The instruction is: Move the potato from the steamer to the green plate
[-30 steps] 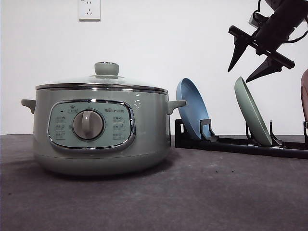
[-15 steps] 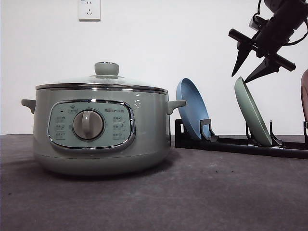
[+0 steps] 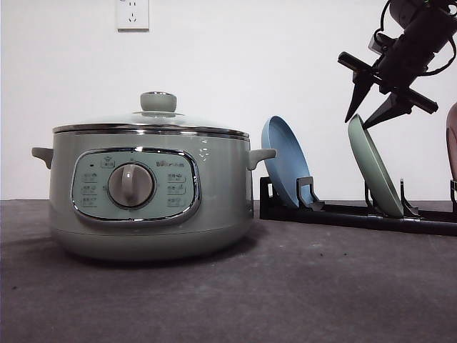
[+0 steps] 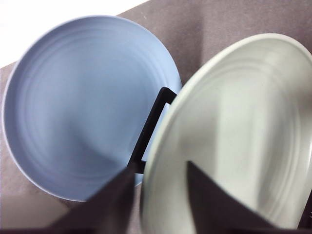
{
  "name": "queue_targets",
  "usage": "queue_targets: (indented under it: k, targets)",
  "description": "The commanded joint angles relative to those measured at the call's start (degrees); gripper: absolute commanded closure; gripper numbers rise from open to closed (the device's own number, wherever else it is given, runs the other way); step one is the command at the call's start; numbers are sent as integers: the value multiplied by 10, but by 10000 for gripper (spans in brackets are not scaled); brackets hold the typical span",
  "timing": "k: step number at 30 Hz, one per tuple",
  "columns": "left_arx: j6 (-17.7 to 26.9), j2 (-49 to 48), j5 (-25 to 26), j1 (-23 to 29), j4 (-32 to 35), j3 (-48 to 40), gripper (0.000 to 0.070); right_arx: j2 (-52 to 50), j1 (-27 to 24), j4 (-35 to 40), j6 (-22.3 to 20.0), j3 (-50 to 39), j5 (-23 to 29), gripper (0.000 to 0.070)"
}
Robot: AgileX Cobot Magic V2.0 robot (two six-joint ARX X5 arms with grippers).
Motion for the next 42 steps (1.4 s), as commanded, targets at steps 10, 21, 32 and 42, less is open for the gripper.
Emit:
queue_targets:
  k: [10, 21, 32, 42]
  targets:
    - [1, 3, 1, -3, -8, 13, 0, 4, -7, 8, 6, 15, -30, 697]
    - [1, 3, 1, -3, -13, 13, 0, -84, -15, 20, 12, 23, -89, 697]
    - [1, 3, 1, -3, -41, 13, 0, -255, -3, -61, -68, 23, -176, 697]
    - [3, 3, 1, -3, -40, 13, 0, -427, 164, -317, -258, 23, -14, 697]
